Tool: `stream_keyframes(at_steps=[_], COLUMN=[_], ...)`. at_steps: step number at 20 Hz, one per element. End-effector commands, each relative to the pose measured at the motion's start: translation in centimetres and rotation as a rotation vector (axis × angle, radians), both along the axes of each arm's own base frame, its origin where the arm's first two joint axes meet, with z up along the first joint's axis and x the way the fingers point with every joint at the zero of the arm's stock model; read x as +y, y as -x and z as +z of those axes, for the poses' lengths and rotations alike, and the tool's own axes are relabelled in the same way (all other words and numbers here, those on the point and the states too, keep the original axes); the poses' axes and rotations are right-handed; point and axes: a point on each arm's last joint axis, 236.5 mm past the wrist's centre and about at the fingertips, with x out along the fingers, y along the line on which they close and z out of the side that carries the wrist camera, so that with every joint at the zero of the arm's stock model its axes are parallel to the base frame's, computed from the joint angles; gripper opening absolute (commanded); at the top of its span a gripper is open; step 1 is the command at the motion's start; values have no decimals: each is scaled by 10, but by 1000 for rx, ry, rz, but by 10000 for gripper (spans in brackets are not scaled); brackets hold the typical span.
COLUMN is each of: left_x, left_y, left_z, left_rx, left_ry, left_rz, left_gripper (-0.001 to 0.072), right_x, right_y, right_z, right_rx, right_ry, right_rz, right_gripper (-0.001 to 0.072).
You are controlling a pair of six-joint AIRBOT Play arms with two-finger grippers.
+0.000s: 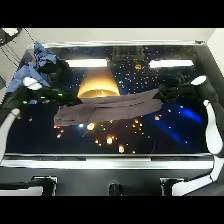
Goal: Fold the shirts.
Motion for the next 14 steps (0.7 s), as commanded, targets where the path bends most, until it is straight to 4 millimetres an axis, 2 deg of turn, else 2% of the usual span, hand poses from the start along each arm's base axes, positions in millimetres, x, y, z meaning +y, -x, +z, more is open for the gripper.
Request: stream_keyframes(at_steps=[1,2,4,7,9,12,14], left_x=[-83,-111,-154,-195,-225,-272,-287], left_y=[2,5,10,23,41,77,84], left_z=[-22,-26,-33,-56,-68,-67,-76], left_rx=[5,32,56,179,294,410,474], left_ry=[50,103,184,280,362,506,554], left_rz=[34,60,90,146,156,86,114], left_gripper=[30,30,29,29,29,29,28], right_x=[19,22,24,38,53,68,69], right_y=[40,52,74,102,122,144,148], right_z=[69,87,118,164,180,196,208], right_rx=[-76,-95,-117,-186,-200,-224,-256], right_ry=[55,94,168,197,193,192,186], right_rz=[137,155,147,138,170,214,196], right_gripper=[59,59,59,59,59,60,60])
